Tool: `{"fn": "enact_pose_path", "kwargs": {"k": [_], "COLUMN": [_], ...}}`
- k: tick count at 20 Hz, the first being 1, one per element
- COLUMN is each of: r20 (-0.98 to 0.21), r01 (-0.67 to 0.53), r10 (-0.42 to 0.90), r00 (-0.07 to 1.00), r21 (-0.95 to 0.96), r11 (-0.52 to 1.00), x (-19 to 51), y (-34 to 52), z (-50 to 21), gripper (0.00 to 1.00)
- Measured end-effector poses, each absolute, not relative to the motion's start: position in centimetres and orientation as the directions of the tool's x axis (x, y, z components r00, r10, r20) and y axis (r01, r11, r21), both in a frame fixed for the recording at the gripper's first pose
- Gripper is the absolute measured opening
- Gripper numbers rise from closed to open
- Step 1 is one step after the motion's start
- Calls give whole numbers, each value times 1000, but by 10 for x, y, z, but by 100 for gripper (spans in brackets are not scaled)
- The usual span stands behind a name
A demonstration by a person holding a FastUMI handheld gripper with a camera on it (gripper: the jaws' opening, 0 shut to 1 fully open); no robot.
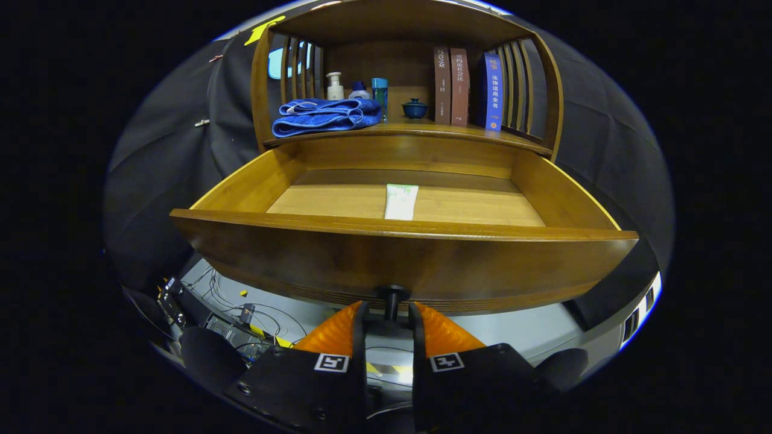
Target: Pull open the drawer, take out the items inside it, and place them on the countertop above the cabinet.
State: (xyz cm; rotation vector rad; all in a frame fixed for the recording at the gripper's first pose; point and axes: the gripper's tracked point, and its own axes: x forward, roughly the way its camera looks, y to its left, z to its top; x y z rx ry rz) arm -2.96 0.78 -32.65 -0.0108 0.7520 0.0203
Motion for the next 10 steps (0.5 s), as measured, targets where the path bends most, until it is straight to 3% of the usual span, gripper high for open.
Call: {"fn": "enact_pose_path", "kwargs": {"k": [2, 6, 10], "r20": [-689, -654, -612], "r01": [-18, 31, 34], "r10": [10, -19, 5], "r00": [725, 757, 791], "r21": [-4, 6, 51], "r11": [1000, 999, 998], "x": [-36, -49, -19], "y": [7, 0, 1], "z": [-320, -283, -232], "gripper": [42, 99, 99]}}
